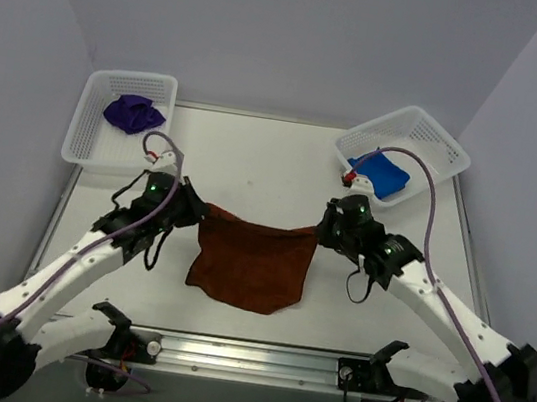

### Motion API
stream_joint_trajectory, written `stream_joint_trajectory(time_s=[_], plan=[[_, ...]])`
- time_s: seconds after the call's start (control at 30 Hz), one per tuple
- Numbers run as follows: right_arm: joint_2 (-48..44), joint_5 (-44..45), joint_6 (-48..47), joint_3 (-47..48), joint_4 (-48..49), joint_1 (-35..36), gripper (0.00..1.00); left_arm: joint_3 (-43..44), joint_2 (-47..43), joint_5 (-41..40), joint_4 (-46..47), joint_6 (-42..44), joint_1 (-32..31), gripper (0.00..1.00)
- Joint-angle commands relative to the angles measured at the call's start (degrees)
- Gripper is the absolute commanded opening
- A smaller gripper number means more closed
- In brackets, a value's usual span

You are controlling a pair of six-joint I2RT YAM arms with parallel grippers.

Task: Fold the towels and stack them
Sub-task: Flatten out the crumpled towel, then fold the towel

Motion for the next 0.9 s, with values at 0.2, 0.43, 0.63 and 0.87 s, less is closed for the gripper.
stream_joint_trajectory(time_s=[0.2,0.43,0.63,0.87], plan=[[27.9,-12.4,-9.1,11.6,18.6,-18.1,0.00,17.0,33.9,-4.2,13.2,6.4,8.6,0.02],[42.7,-19.8,-12.2,21.8,19.5,-22.3,0.00,27.0,46.0,0.5,12.9,9.2,11.4,0.02],[42.5,-20.8,-12.9,21.8,19.0,-22.4,0.00,26.1,45.7,3.1,13.5,9.5,12.1,0.02],[35.7,-21.8,-12.2,14.5,19.2,-21.6,0.00,19.1,41.0,4.1,13.6,9.0,12.1,0.02]])
